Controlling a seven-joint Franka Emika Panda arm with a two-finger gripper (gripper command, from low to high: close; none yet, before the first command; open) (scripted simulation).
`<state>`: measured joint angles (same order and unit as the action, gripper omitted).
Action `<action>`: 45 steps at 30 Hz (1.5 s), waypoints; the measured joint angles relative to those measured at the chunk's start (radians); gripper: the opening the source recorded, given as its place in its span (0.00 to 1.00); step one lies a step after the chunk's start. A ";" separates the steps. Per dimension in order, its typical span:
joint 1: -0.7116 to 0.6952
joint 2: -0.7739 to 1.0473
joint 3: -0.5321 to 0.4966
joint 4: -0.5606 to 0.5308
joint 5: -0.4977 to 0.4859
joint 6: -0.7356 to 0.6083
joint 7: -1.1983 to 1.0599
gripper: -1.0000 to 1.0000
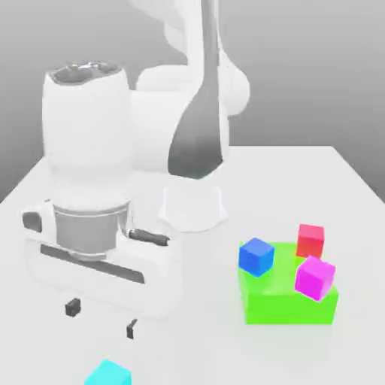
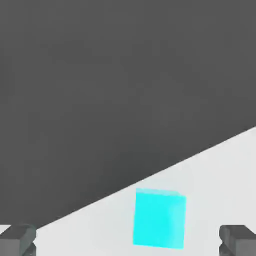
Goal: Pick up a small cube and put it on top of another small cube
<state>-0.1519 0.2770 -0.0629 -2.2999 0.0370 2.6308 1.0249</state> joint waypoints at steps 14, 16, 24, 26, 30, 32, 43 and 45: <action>-0.025 0.235 0.015 0.034 0.029 0.147 -0.003 0.00; -0.021 0.180 0.009 0.022 0.023 0.104 0.002 0.00; 0.098 -0.105 0.107 -0.121 0.040 -0.034 0.088 0.00; 0.148 -0.177 0.152 -0.168 0.055 -0.058 0.116 0.00; 0.289 -0.322 0.213 -0.264 0.092 -0.105 0.167 0.00; 0.329 -0.394 0.241 -0.312 0.110 -0.128 0.194 0.00; 0.556 -0.714 0.437 -0.557 0.210 -0.197 0.317 0.00; 0.551 -0.659 0.457 -0.576 0.206 -0.124 0.327 0.00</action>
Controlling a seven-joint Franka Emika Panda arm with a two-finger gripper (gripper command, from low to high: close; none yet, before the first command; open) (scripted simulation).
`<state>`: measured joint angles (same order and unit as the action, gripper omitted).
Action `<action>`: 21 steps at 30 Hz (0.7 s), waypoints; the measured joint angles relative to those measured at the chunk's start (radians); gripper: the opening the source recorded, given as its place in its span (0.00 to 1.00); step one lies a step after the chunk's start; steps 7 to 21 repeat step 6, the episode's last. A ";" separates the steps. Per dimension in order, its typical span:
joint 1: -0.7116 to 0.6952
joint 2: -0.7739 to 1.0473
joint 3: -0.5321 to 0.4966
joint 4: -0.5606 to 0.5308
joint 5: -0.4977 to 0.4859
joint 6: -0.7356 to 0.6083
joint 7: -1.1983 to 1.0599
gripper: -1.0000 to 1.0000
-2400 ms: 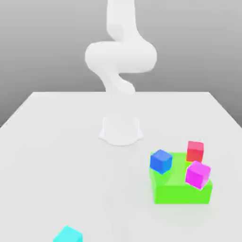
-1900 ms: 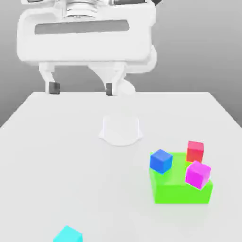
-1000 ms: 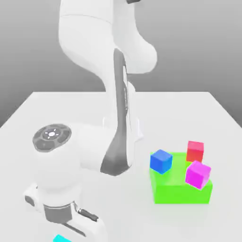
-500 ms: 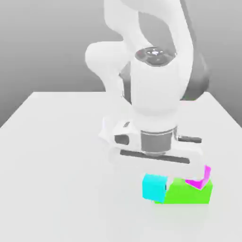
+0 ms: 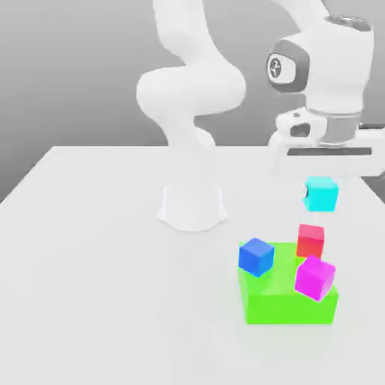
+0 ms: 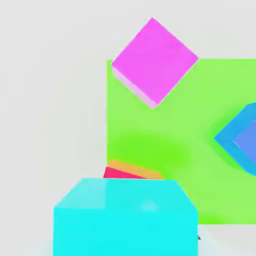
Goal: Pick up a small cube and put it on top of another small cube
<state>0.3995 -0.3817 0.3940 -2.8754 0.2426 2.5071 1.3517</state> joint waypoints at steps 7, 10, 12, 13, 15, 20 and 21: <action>-0.014 0.097 0.024 -0.022 -0.011 0.119 0.013 1.00; -0.014 0.097 0.024 -0.022 -0.011 0.119 0.013 1.00; -0.014 0.097 0.024 -0.022 -0.011 0.119 0.013 1.00; -0.014 0.097 0.024 -0.022 -0.011 0.119 0.013 1.00; -0.014 0.097 0.024 -0.022 -0.011 0.119 0.013 1.00; -0.014 0.097 0.024 -0.022 -0.011 0.119 0.013 1.00; -0.014 0.097 0.024 -0.022 -0.011 0.119 0.013 1.00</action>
